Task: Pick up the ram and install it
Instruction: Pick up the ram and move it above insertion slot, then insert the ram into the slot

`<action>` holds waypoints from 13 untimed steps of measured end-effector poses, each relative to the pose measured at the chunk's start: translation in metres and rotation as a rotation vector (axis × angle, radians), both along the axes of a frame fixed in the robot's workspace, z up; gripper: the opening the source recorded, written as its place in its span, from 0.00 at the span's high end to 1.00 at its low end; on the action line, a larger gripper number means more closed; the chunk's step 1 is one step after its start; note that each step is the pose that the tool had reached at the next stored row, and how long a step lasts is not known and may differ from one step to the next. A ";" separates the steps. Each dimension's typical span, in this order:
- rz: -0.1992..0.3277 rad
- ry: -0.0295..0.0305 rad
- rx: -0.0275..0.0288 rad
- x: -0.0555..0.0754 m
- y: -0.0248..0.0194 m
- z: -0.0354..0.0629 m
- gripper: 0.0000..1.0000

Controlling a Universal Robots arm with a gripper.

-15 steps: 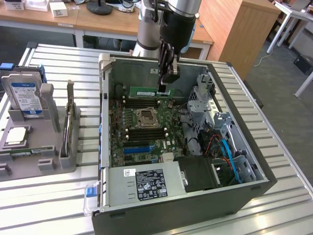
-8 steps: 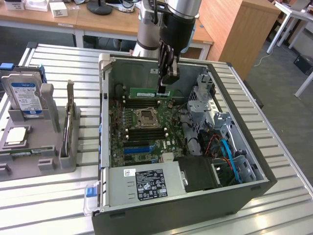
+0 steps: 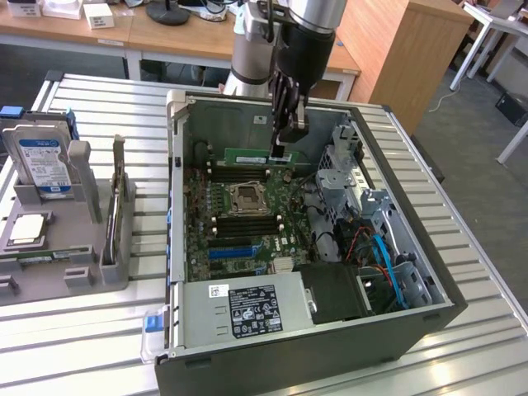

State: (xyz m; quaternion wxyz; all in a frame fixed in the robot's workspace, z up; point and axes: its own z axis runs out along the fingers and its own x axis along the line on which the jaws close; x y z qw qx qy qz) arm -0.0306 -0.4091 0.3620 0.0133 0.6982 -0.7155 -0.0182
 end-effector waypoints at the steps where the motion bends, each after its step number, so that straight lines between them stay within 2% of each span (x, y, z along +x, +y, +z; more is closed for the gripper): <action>1: 0.000 0.0001 0.0000 0.001 0.0000 0.0000 0.88; 13: 0.000 0.0001 0.0000 0.001 0.0000 -0.0024 0.88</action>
